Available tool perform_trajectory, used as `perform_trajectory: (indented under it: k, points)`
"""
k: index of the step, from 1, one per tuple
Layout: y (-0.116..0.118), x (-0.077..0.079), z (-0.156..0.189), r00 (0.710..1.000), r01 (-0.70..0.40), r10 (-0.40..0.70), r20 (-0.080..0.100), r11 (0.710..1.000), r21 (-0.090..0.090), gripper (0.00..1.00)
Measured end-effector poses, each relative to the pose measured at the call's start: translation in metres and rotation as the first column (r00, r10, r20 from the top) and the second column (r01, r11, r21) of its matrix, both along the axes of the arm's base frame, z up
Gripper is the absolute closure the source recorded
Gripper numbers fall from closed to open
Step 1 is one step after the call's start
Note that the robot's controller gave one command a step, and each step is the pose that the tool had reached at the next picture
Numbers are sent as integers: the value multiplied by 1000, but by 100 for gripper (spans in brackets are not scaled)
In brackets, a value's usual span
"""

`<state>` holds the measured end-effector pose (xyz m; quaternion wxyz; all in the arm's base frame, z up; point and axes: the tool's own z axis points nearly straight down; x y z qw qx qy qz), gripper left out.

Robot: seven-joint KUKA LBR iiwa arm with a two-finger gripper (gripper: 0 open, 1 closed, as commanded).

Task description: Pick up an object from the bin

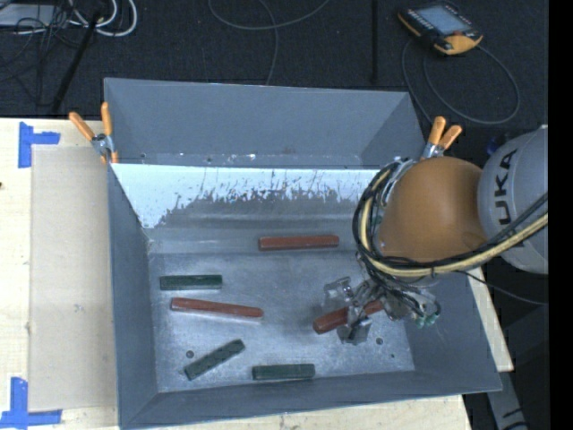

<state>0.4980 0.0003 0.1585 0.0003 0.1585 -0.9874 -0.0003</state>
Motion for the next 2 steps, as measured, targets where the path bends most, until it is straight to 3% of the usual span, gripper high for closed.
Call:
perform_trajectory:
  k: [2]
  points:
    - [0,0,3,1000,0,0,-6,1000,0,100]
